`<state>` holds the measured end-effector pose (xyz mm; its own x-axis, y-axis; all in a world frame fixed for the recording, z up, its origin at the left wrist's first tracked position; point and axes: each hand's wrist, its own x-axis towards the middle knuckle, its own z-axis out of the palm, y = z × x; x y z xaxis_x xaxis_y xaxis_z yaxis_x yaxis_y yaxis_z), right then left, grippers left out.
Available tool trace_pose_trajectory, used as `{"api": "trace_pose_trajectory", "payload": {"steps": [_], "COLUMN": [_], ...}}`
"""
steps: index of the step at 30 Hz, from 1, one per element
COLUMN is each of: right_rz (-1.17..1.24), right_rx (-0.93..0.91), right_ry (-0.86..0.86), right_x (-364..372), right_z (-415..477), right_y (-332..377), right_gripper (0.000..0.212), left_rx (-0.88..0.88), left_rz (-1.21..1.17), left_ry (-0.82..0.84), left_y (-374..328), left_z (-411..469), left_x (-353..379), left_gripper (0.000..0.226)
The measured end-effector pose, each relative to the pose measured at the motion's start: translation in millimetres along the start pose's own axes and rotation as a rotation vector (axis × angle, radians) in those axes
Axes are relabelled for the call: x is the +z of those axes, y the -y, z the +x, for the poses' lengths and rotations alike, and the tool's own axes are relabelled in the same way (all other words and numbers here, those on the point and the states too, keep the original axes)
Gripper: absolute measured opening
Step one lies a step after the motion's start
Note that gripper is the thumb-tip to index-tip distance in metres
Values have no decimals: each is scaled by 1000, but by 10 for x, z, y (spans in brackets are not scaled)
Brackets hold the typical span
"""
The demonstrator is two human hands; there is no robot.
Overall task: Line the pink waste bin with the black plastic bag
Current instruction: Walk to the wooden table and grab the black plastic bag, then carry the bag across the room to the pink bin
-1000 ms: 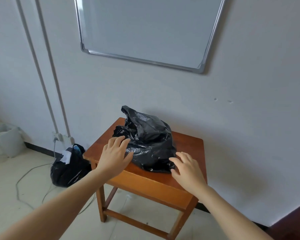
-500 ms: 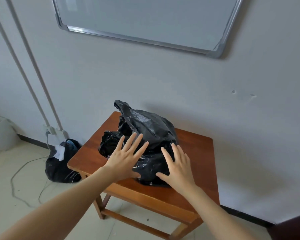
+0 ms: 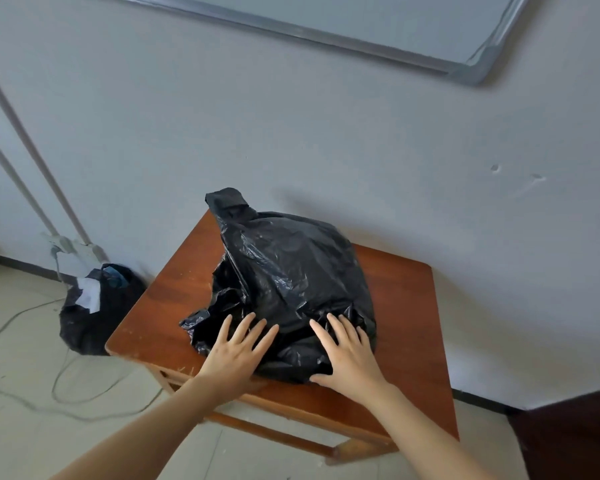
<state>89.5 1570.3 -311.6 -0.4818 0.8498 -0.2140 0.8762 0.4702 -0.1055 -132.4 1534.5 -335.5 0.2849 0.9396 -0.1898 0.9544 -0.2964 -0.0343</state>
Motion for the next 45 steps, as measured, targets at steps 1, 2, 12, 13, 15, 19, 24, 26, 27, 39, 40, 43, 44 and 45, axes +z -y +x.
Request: {"api": "trace_pose_trajectory", "payload": {"steps": [1, 2, 12, 13, 15, 19, 24, 26, 27, 39, 40, 43, 44, 45], "right_rz": [-3, -1, -131, -135, -152, -181, -115, -52, -22, 71, 70, 98, 110, 116], "right_rx": [-9, -17, -228, -255, -343, -573, -858, -968, -1018, -1429, -1446, -1501, -1518, -1529], "right_ry": [-12, -26, -251, -254, -270, -367, -447, -460, -460, -405, -408, -422, -426, -420], "right_x": [23, 34, -163, -198, -274, -440, -498, -490, -484, -272, -252, -159, -127, -96], "right_z": [14, 30, 327, 372, 449, 510, 398, 302, 235, -871, -985, -1357, -1472, -1582], "right_y": [2, 7, -65, -67, -45, 72, 440, 679, 820, 2609, 2783, 3291, 3451, 3605], "right_gripper": [88, 85, 18, 17, 19, 36, 34, 32, 32, 26, 27, 33, 34, 35], "left_rx": [-21, -30, -129, -178, -295, -555, -817, -928, -981, -1412, -1434, -1501, -1519, -1535], "left_rz": [-4, -16, 161, 171, 163, 191, 300, 334, 345, 463, 459, 430, 423, 406], "left_ry": [0, -25, -282, -278, -282, -364, -425, -431, -432, -472, -474, -478, -488, -490], "left_y": [5, 7, 32, 34, 19, -173, -566, -746, -839, -1464, -1485, -1546, -1549, -1551], "left_z": [-16, -31, -261, -335, -522, -1028, -1698, -1998, -2162, -4140, -4323, -4882, -5059, -5232], "left_x": [32, 46, -249, -293, -360, -390, -349, -362, -366, -103, -78, -12, 2, 11], "left_gripper": [87, 83, 58, 53, 45, 19, 23, 22, 23, 22, 22, 23, 24, 25]}}
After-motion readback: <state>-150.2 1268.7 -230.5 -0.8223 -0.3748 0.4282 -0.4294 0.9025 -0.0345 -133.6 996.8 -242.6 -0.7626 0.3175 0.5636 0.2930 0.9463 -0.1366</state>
